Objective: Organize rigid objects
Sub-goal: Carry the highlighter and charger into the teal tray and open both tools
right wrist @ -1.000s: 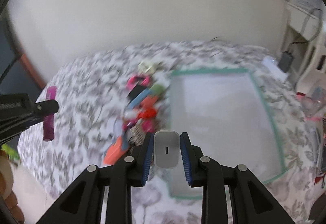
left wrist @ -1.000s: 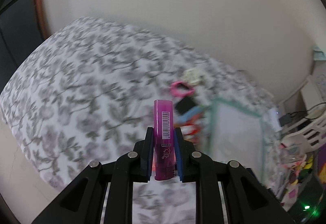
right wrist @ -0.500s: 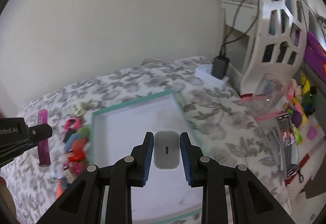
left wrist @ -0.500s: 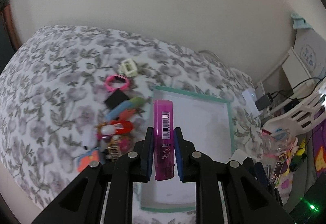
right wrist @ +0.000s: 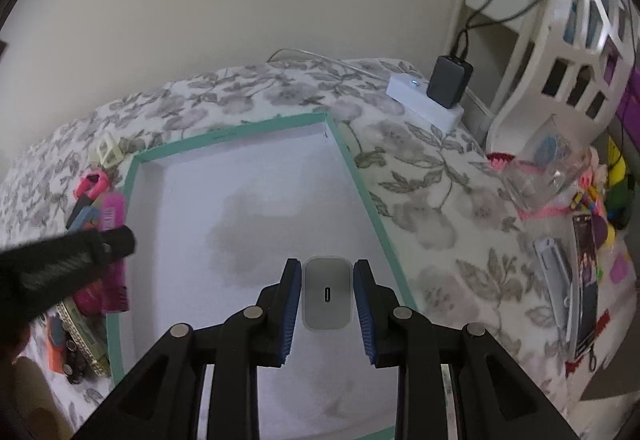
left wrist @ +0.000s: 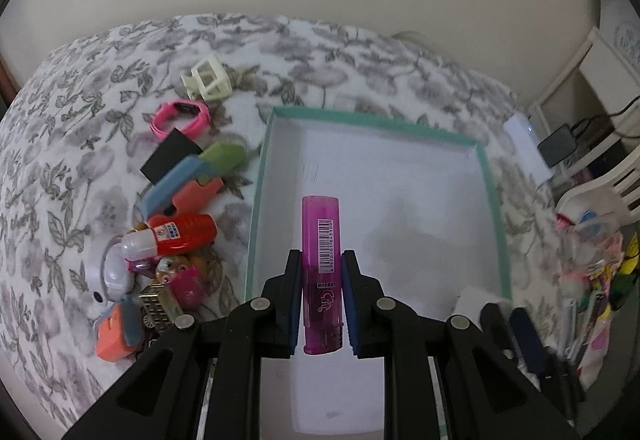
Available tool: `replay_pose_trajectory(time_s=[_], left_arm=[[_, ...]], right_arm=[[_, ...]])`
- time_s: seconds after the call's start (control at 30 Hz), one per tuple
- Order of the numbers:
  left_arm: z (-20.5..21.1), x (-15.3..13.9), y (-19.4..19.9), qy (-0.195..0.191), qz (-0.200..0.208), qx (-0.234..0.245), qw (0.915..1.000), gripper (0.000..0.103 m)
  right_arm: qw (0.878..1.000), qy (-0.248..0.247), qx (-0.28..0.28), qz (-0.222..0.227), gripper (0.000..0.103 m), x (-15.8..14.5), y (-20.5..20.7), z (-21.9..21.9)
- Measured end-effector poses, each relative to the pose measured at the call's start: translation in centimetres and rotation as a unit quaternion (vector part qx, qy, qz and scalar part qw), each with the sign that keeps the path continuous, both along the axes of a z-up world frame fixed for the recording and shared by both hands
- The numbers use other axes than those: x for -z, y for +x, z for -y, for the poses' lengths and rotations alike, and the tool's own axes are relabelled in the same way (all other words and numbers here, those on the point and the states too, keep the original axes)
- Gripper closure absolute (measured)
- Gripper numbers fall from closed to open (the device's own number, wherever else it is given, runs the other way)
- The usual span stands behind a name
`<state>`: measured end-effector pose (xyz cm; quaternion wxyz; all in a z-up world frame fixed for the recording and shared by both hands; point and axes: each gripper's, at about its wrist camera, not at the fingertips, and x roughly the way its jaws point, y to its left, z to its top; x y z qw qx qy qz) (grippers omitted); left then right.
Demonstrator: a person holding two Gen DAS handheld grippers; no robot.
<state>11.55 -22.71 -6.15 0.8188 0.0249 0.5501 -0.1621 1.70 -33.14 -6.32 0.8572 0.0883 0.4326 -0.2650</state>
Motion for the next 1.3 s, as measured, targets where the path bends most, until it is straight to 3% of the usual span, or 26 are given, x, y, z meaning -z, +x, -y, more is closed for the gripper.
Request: replay_pose_trajectory(time_s=[0.4,0.63,0.73,0.8,0.83,0.87,1.23,1.3], left_arm=[[0.0,2.9,0.4,0.007,-0.045,-0.004,0.9989,0.083],[0.1,3.2,0.2,0.013,-0.055,0.003,0.9984,0.083],[0.0,3.3,0.2,0.013,-0.061,0.004,0.9981,0.082],[-0.1,3.0,0.1,0.010,-0.061,0.003,0.9981,0.071],[-0.2,2.9,0.1,0.008,-0.060,0.003,0.9982,0.066],[-0.3,2.6,0.0,0.007,-0.058,0.004,0.9983,0.060],[-1.8,-0.3,0.1,-0.002,-0.042,-0.016,0.9990,0.041],[-2.2,-0.7,0.2,-0.003,-0.040,-0.021,0.9990,0.032]], right_arm=[[1.000,0.012,0.001,-0.002,0.073,0.1,-0.1,0.1],[0.998,0.056,0.012,-0.013,0.073,0.5,-0.7,0.8],[0.997,0.076,0.023,-0.012,0.066,0.7,-1.2,1.3],[0.996,0.087,0.030,-0.003,0.054,0.6,-1.6,1.6],[0.995,0.094,0.033,0.003,0.052,0.4,-1.7,1.7],[0.995,0.097,0.035,0.006,0.052,0.3,-1.8,1.9],[0.987,0.123,0.082,0.066,0.052,-1.5,-3.7,3.9],[0.987,0.124,0.081,0.065,0.052,-1.5,-3.6,3.8]])
